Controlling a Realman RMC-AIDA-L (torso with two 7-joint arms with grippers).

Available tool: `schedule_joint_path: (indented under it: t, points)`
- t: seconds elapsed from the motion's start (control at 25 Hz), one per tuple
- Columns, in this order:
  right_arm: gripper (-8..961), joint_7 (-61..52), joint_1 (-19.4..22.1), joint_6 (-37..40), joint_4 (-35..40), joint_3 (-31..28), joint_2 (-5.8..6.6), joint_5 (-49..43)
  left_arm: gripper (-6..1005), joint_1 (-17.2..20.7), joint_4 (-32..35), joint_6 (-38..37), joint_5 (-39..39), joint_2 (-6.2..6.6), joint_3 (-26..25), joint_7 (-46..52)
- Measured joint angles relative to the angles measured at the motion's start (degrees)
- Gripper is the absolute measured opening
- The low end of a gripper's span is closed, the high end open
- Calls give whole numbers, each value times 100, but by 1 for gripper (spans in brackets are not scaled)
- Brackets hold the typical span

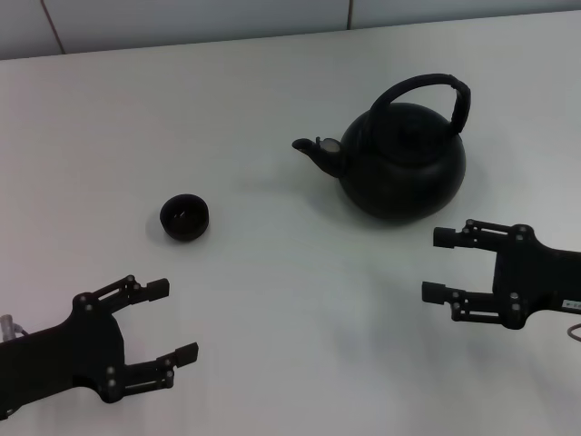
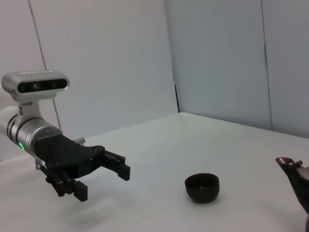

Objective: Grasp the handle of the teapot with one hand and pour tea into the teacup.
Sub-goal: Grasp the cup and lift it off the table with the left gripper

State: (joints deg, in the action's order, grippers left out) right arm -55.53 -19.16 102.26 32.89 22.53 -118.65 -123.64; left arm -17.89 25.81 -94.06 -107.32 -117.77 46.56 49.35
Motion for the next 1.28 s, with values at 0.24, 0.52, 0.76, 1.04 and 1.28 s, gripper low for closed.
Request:
schedule_joint_path:
  t: [0.24, 0.52, 0.76, 1.04, 1.28]
  points:
    - [741, 1, -16, -5, -24, 6, 7, -2, 863, 5, 3, -103, 8, 15, 0, 19]
    - [740, 0, -3, 12, -17, 6, 19, -2, 862, -30, 4, -123, 14, 29, 3, 22]
    - [741, 2, 0, 16, -8, 6, 12, -2, 861, -38, 4, -123, 10, 10, 3, 22]
    - [740, 4, 0, 17, -8, 6, 6, 4, 860, -25, -28, -113, 31, -14, -14, 22]
    - [741, 7, 6, 33, 5, -2, -2, 20, 859, -20, -210, 279, 108, -92, -968, -40]
